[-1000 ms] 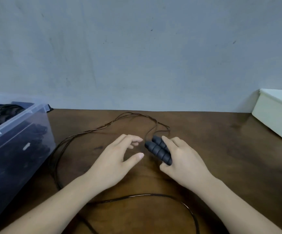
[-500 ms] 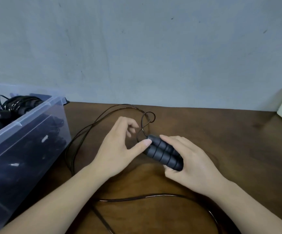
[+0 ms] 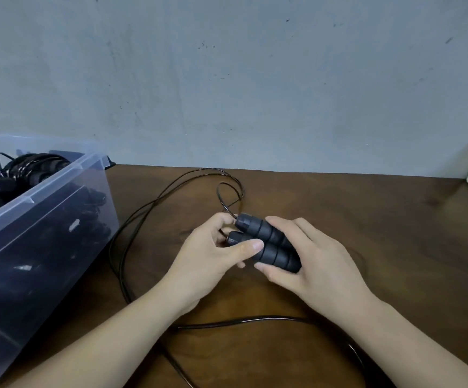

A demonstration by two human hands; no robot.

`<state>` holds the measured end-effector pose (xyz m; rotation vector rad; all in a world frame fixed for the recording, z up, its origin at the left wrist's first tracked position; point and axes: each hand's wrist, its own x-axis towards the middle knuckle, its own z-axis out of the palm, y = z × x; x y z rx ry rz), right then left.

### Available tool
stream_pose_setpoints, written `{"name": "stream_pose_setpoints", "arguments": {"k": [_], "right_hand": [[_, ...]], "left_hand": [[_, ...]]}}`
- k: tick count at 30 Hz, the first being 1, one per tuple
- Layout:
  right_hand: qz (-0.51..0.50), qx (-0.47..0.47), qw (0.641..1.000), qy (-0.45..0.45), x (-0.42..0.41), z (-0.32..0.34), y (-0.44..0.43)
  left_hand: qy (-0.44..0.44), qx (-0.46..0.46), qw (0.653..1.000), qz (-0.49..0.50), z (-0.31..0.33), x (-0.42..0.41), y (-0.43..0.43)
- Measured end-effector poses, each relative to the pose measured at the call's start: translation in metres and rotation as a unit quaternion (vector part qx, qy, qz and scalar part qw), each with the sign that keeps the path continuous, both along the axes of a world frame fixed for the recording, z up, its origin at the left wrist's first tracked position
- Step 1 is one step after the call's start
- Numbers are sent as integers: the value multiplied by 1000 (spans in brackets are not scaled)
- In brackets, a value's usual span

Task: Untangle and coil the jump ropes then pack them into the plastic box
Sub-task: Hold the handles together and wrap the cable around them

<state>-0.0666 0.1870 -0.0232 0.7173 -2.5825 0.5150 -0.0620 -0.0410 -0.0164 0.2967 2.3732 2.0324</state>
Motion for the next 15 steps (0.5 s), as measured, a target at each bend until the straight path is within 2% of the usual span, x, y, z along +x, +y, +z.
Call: {"name": "stream_pose_setpoints", "arguments": {"k": [3, 6, 8, 9, 10, 12, 15], "right_hand": [[-29, -9, 999, -19, -1, 2, 3], [-18, -39, 993, -106, -2, 8, 9], [35, -88, 976, -198, 1, 12, 8], [58, -112, 961, -245, 5, 15, 5], [77, -132, 945, -288, 8, 18, 2], [108, -164, 915, -352, 13, 25, -1], [152, -200, 881, -401, 17, 37, 0]], "left_hand": [[80, -147, 983, 76, 6, 1, -5], [218, -287, 920, 157, 9, -2, -14], [307, -336, 879, 141, 8, -4, -17], [334, -340, 871, 115, 8, -5, -17], [342, -326, 877, 86, 6, -5, -17], [314, -258, 913, 36, 5, -3, -19], [270, -177, 946, 28, 6, -8, -27]]}}
